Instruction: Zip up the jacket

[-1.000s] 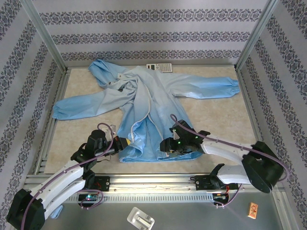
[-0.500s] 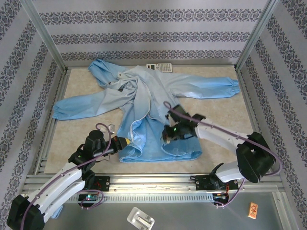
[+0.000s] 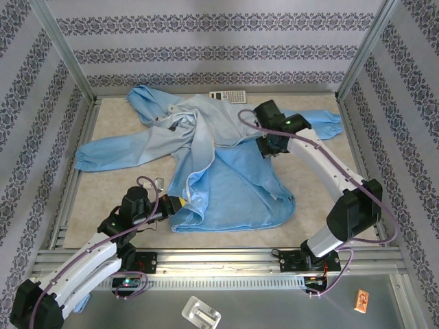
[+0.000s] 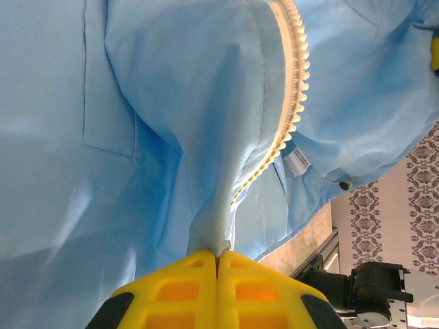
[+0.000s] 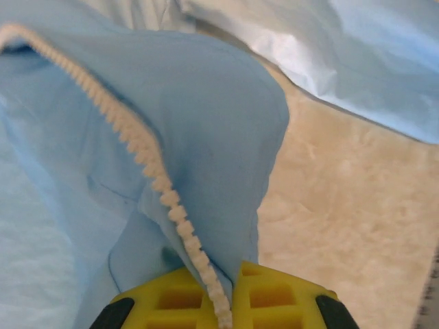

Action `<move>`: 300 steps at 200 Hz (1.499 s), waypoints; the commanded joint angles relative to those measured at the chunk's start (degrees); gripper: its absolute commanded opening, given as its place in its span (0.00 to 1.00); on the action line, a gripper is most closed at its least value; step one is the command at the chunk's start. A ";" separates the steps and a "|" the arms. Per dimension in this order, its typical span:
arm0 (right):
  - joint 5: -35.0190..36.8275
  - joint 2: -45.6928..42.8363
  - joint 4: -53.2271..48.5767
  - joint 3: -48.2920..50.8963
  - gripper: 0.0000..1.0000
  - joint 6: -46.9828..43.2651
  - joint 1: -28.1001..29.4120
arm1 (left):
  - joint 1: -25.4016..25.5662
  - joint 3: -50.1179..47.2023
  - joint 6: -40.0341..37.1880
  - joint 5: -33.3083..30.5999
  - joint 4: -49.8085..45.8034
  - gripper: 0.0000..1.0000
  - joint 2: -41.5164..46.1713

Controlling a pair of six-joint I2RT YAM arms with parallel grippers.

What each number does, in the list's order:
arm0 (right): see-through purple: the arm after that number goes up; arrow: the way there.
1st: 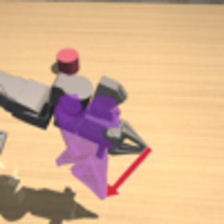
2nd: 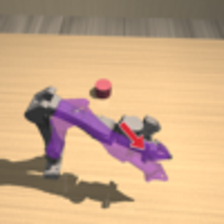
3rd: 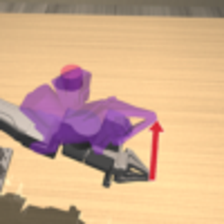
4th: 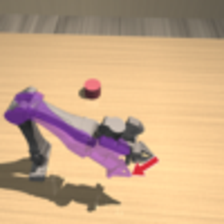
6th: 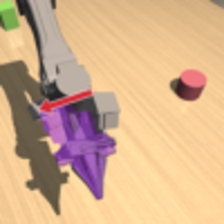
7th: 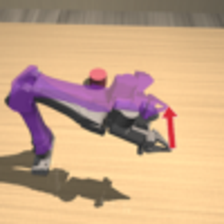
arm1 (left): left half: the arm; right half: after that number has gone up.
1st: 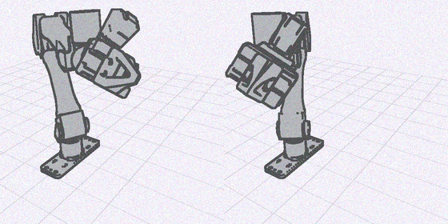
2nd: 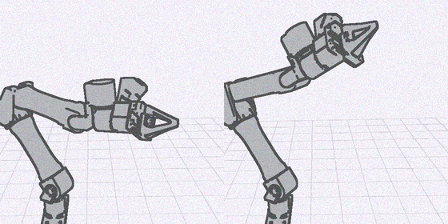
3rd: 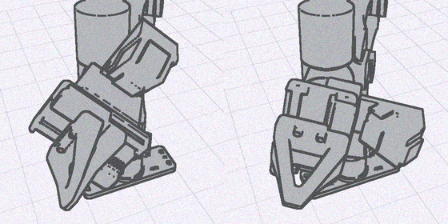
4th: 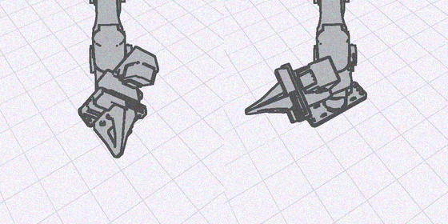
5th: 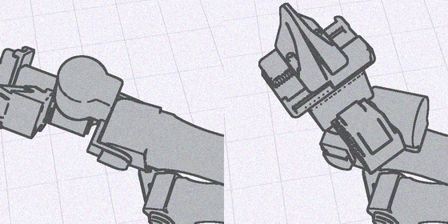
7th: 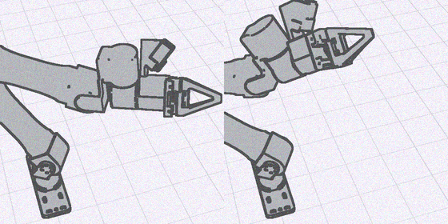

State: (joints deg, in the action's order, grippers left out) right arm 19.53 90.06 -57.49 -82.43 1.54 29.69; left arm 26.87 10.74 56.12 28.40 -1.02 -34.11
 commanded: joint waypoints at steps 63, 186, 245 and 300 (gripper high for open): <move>9.59 1.28 8.34 20.23 0.00 5.67 22.35 | -0.65 0.59 -1.09 -0.78 -3.74 0.00 0.97; -20.99 4.31 27.69 25.83 0.33 21.36 27.35 | -0.68 -0.08 -0.93 -1.28 -6.37 0.00 3.92; -31.33 -0.80 35.88 29.94 0.47 27.71 26.62 | -0.71 -0.42 -0.83 -1.12 -6.29 0.00 4.32; -37.54 -13.80 38.96 36.75 0.55 32.67 19.04 | -0.70 -0.46 -0.77 -1.09 -4.48 0.00 2.64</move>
State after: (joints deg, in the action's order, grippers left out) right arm -13.56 81.54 -21.28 -48.82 30.52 52.16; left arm 26.87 10.74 55.72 27.79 -6.11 -30.79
